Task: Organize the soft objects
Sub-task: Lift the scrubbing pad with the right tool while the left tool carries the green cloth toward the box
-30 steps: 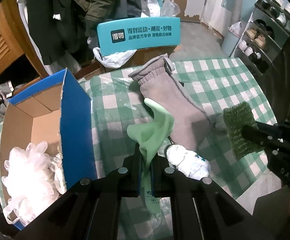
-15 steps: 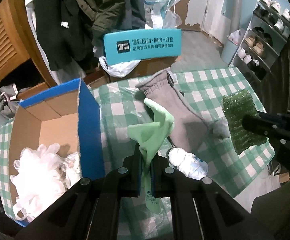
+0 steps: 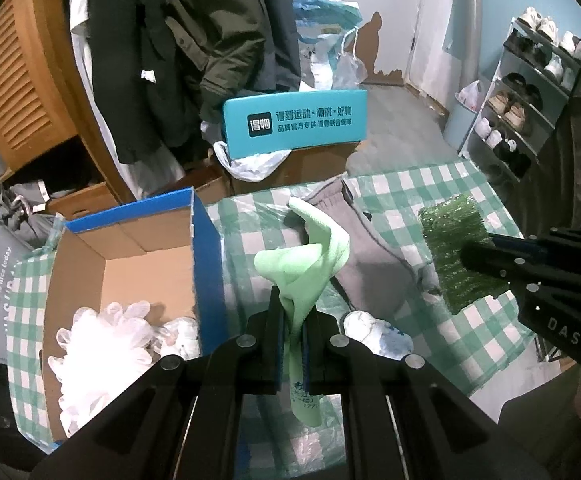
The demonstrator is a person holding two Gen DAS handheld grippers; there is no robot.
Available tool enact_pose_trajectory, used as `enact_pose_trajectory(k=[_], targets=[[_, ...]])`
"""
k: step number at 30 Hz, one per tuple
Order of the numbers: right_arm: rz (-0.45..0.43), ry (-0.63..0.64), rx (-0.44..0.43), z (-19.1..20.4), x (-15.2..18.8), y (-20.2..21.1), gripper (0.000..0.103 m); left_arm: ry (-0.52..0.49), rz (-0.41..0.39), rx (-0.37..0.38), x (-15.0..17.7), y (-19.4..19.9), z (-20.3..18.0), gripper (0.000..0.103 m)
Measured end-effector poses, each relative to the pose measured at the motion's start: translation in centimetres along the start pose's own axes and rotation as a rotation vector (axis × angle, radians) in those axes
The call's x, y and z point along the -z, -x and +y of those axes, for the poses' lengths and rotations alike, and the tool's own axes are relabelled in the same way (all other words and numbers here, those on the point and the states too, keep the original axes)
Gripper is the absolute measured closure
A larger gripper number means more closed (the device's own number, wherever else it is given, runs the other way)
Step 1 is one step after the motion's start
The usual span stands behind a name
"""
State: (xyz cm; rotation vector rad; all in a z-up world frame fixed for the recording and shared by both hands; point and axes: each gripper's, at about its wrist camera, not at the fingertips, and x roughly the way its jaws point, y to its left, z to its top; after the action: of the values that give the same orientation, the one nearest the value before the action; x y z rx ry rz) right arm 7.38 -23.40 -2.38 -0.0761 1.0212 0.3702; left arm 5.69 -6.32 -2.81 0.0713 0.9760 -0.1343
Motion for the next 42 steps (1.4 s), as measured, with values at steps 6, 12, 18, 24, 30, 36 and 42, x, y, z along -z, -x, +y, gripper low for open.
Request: enact_pose_trajectory(k=[6,12,18,24,30,36,42], targets=[[-0.002,0.009,-0.009,1.0,-0.6,-0.1,0.092,0.004,-0.027,-0.019,-0.1,0.8,0.8,0.096],[-0.017,0.029,-0.022,2.5,-1.6,0.3,0.092,0.020,-0.042,-0.023,-0.1,1.5,2.0,0.096],[-0.029,0.055,-0.043,4.6,-2.8,0.4,0.092,0.052,-0.053,-0.030,-0.1,2.0,3.6,0.096],[-0.022,0.084,-0.064,7.1,-3.7,-0.3,0.092,0.088,-0.064,-0.047,0.0,2.5,5.9,0.096],[-0.006,0.113,-0.094,9.6,-4.8,-1.5,0.092,0.135,-0.064,-0.069,0.3,2.6,8.8,0.096],[0.008,0.146,-0.120,12.2,-5.6,-2.6,0.092,0.188,-0.051,-0.092,0.8,2.0,11.8,0.096],[0.027,0.183,-0.140,14.6,-6.4,-4.0,0.092,0.223,-0.033,-0.125,1.2,1.2,14.1,0.096]])
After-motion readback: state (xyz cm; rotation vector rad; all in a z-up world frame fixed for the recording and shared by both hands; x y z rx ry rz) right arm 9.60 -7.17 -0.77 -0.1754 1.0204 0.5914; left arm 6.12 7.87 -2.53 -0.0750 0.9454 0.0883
